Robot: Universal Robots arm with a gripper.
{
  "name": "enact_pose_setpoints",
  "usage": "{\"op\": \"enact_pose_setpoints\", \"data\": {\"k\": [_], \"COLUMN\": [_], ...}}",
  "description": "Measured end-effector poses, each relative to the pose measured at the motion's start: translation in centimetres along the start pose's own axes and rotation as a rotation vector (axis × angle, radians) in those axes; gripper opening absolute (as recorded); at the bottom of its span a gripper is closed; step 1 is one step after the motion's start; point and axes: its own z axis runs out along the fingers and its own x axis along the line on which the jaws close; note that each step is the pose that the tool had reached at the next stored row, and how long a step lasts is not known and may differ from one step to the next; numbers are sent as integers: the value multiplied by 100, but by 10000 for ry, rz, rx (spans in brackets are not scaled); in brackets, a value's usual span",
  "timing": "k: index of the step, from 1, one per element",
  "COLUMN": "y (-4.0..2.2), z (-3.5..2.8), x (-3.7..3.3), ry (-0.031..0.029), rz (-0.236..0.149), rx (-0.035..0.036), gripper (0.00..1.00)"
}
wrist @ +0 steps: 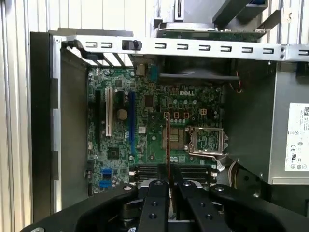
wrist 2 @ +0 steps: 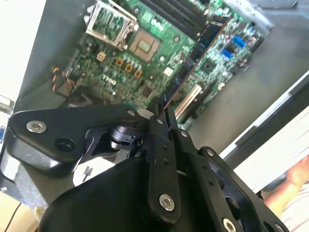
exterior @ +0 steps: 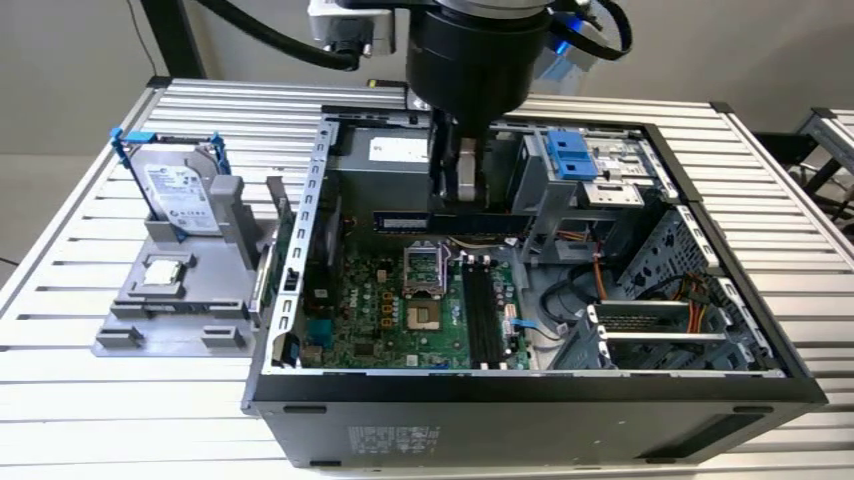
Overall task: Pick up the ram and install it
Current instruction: 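Pick up the ram and move it above insertion slot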
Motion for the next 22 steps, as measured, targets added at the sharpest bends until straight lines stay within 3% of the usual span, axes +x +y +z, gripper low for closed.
{"op": "enact_pose_setpoints", "data": {"k": [8,15,22], "y": [-333,-582,-679], "z": [-9,-16,-19], "x": [-1,-2,-3], "ry": [0,0,-2], "rz": [-1,1,66], "rx": [-5,-6,-4], "gripper": [0,0,0]}}
